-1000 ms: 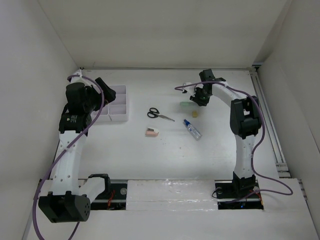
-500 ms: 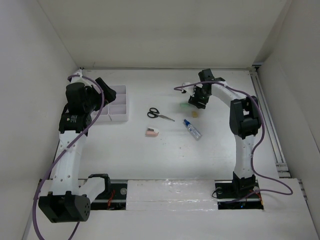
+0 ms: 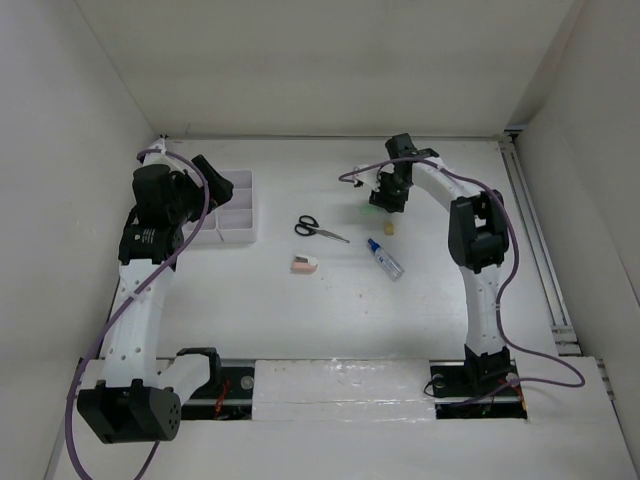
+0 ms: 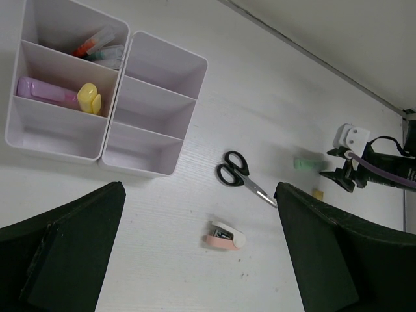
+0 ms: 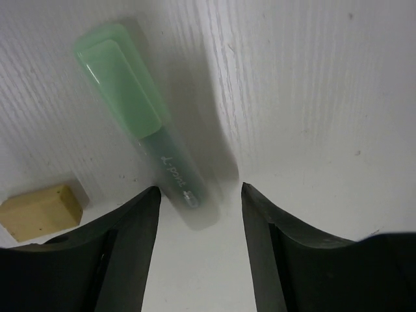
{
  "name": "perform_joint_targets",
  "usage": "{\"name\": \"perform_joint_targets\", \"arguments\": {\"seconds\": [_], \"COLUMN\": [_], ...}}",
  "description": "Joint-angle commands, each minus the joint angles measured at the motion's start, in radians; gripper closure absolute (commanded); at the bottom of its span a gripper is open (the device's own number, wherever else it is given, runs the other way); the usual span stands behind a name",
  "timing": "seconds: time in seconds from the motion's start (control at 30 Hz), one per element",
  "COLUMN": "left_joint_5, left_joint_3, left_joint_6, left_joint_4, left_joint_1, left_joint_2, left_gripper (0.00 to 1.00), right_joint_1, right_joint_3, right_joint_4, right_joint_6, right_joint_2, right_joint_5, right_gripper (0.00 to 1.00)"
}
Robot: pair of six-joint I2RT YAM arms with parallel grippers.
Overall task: Sort the stationery into containers
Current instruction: Pick up the pen from the center of the board.
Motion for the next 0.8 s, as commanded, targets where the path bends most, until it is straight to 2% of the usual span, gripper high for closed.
{"name": "perform_joint_targets", "arguments": {"seconds": [0.0, 0.03, 0.13, 0.17, 0.27, 0.3, 0.37, 0.4, 0.5, 0.53, 0.6, 0.67, 0.77], "left_joint_5": [0.016, 0.016, 0.016, 0.016, 0.016, 0.016, 0.016, 0.016, 0.016, 0.016, 0.016, 0.016, 0.016], "left_joint_3": [0.005, 0.005, 0.005, 0.005, 0.005, 0.005, 0.005, 0.005, 0.005, 0.005, 0.005, 0.005, 0.005], "left_joint_6": [0.011, 0.011, 0.011, 0.011, 0.011, 0.011, 0.011, 0.011, 0.011, 0.011, 0.011, 0.011, 0.011], "left_joint_4": [0.038, 0.038, 0.038, 0.038, 0.038, 0.038, 0.038, 0.038, 0.038, 0.038, 0.038, 0.038, 0.038], "left_joint_1": [0.002, 0.002, 0.002, 0.002, 0.002, 0.002, 0.002, 0.002, 0.002, 0.002, 0.002, 0.002, 0.002], "left_joint_2": [-0.005, -0.005, -0.005, -0.005, -0.005, -0.005, -0.005, -0.005, -0.005, -0.005, -0.005, -0.005, -0.005], "left_gripper": [0.0, 0.0, 0.0, 0.0, 0.0, 0.0, 0.0, 0.0, 0.0, 0.0, 0.0, 0.0, 0.0], "right_joint_1": [0.031, 0.031, 0.031, 0.031, 0.031, 0.031, 0.031, 0.031, 0.031, 0.031, 0.031, 0.031, 0.031], "right_joint_3": [0.039, 0.048, 0.048, 0.048, 0.039, 0.028, 0.028, 0.018, 0.008, 0.008, -0.002, -0.002, 0.031], "right_joint_4": [-0.043, -0.043, -0.052, -0.052, -0.052, -0.052, -0.052, -0.052, -0.043, -0.043, -0.043, -0.043, -0.052], "right_joint_6": [-0.033, -0.033, -0.033, -0.033, -0.033, -0.033, -0.033, -0.033, -0.033, -0.033, -0.033, -0.033, -0.02], "right_joint_2": [0.023, 0.023, 0.023, 0.023, 0.023, 0.014, 0.014, 0.014, 0.005, 0.005, -0.004, -0.004, 0.005], "right_joint_5": [-0.011, -0.011, -0.011, -0.011, -0.011, -0.011, -0.011, -0.011, -0.022, -0.022, -0.031, -0.046, -0.086], "right_gripper": [0.41, 0.41, 0.51, 0.58, 0.67, 0.74, 0.74, 0.79, 0.84, 0.92, 0.94, 1.0, 1.0]}}
